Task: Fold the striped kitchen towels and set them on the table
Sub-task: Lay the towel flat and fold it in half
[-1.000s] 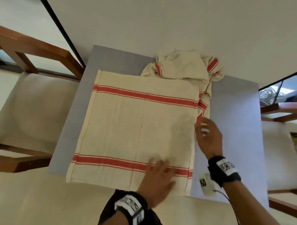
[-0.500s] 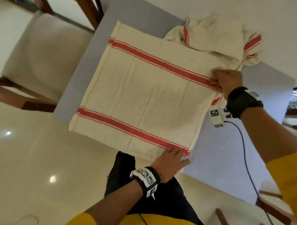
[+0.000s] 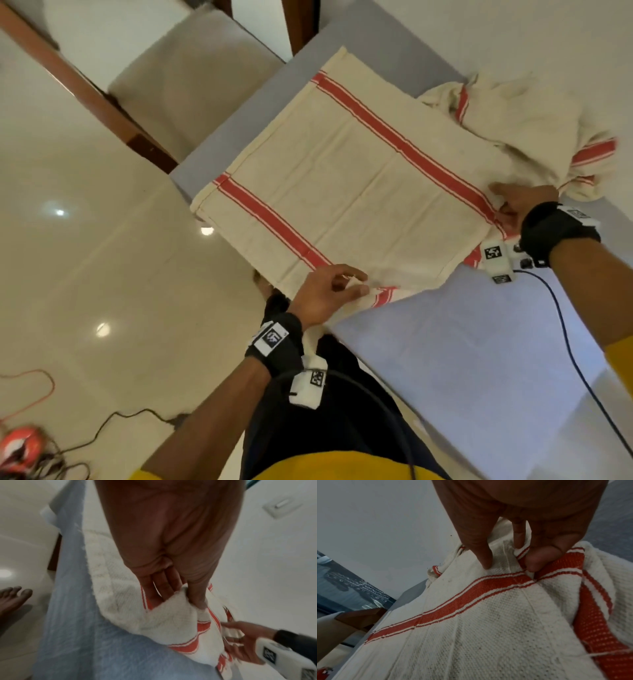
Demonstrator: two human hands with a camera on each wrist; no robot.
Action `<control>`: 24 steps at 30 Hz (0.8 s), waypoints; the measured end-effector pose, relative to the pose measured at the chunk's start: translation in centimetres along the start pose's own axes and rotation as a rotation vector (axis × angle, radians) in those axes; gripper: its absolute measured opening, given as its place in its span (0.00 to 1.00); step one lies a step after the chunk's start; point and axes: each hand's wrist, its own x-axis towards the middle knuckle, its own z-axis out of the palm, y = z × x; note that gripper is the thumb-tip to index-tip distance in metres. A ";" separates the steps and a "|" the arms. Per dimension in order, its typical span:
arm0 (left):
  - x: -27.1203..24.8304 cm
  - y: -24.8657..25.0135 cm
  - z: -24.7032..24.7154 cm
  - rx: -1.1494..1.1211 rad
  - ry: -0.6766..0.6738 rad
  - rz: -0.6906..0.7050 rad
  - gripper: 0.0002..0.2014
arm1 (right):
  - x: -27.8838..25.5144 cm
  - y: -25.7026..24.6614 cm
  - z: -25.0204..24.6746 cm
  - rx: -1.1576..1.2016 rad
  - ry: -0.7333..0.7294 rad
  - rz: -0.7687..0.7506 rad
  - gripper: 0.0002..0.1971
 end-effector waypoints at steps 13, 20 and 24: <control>-2.3 -2.1 -3.4 -0.364 0.305 -0.066 0.06 | -1.0 -1.2 -1.8 0.073 -0.113 0.111 0.09; -2.3 -2.5 -7.0 -0.254 0.416 -0.061 0.04 | 0.1 -3.1 -1.0 0.289 -0.009 0.104 0.07; -2.6 -2.9 -8.7 -0.224 0.405 -0.062 0.04 | -1.0 -4.3 0.9 0.212 -0.031 0.012 0.10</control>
